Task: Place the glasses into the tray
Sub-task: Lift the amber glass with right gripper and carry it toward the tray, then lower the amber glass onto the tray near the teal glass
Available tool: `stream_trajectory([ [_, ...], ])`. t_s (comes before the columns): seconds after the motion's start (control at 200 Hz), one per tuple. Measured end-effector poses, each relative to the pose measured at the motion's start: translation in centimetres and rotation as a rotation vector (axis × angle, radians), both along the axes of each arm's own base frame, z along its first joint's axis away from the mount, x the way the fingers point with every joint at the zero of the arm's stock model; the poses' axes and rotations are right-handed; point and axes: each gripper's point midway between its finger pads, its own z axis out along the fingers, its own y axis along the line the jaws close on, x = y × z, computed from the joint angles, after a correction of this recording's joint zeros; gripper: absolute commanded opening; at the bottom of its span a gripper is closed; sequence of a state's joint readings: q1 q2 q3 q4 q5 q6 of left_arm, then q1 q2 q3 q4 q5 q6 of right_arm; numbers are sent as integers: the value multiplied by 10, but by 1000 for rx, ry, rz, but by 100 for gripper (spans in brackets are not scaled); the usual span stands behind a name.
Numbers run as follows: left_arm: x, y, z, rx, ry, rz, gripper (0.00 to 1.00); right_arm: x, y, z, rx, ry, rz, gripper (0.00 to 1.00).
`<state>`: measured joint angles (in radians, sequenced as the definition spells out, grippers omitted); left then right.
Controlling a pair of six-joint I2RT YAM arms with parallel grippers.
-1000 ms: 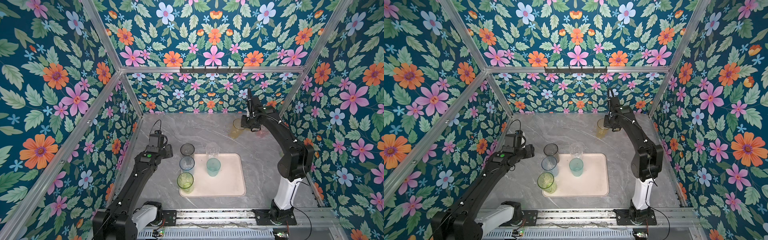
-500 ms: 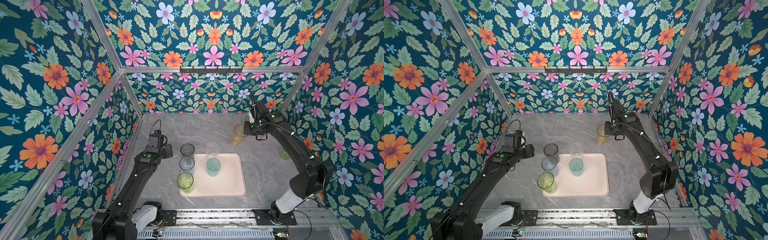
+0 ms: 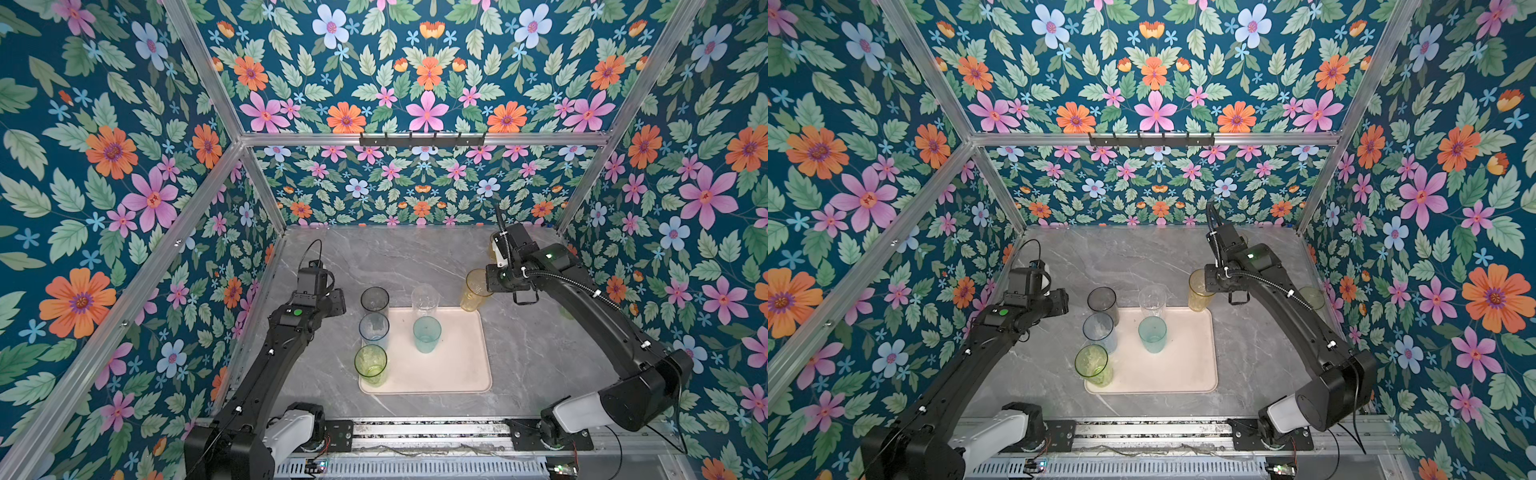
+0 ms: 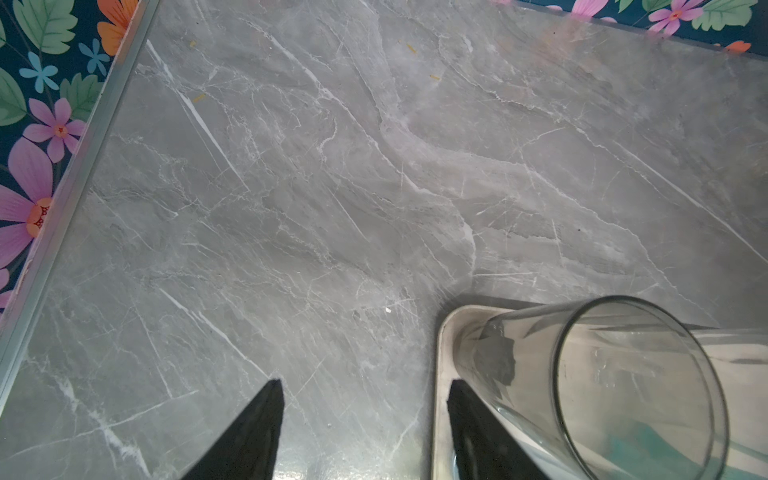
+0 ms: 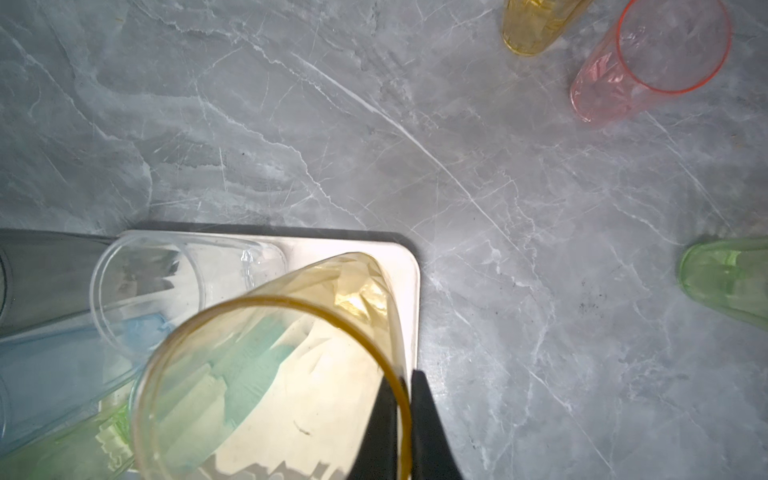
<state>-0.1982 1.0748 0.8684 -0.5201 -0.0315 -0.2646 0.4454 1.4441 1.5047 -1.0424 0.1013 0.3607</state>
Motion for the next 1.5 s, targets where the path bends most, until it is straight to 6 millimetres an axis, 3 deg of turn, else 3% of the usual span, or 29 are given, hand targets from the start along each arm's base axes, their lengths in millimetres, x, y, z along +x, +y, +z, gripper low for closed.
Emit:
stream_trajectory([
  [0.495,0,1,2,1,-6,2,66,-63,15,-24,5,56,63,0],
  [0.825,0,1,2,2,-6,3,66,-111,42,-64,-4,151,116,0],
  [1.5,0,2,0,11,-3,10,66,-135,76,-82,-29,152,137,0],
])
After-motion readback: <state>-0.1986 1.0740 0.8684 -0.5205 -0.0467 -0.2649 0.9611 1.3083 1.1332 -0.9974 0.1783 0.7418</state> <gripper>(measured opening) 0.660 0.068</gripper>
